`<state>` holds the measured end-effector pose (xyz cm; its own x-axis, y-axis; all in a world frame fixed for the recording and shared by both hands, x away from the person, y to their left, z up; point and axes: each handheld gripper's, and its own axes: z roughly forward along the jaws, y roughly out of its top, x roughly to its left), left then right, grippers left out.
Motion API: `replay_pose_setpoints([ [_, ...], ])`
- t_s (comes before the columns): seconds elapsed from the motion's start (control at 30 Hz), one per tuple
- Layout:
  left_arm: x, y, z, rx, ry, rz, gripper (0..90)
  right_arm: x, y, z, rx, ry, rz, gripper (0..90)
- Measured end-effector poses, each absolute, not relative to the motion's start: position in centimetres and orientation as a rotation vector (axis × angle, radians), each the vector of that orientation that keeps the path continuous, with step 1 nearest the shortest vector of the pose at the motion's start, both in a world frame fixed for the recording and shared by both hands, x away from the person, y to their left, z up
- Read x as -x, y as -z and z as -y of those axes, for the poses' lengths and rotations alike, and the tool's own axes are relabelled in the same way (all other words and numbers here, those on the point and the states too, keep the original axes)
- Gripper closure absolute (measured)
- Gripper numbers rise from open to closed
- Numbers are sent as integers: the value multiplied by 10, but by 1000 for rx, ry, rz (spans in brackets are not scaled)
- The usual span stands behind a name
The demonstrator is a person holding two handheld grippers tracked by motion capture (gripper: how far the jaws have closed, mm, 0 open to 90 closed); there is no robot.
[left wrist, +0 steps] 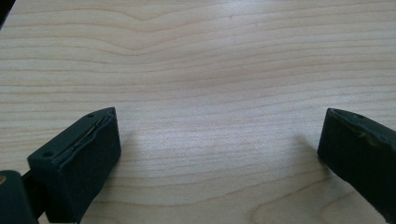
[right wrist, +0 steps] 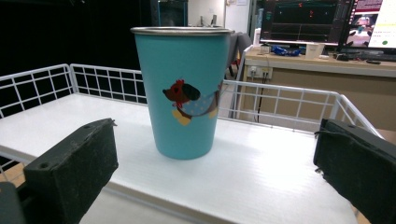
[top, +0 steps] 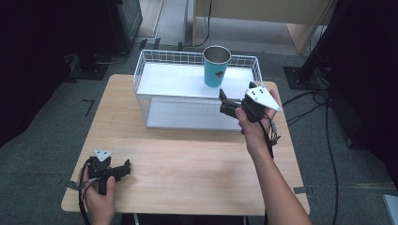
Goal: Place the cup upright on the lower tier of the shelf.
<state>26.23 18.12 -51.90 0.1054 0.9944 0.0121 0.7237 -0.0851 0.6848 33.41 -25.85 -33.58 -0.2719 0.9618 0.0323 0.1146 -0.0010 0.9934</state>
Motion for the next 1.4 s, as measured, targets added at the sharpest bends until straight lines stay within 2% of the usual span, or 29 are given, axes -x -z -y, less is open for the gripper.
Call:
replay_pose_setpoints([
  [1.23, -262, 519, -181, -1867, -674, -1671, 0, -274, 398, 326, -1251, -1330, -1489, 0],
  [1.4, -262, 519, -181, -1868, -674, -1671, 0, -262, 416, 337, -1285, -1328, -1476, 0],
])
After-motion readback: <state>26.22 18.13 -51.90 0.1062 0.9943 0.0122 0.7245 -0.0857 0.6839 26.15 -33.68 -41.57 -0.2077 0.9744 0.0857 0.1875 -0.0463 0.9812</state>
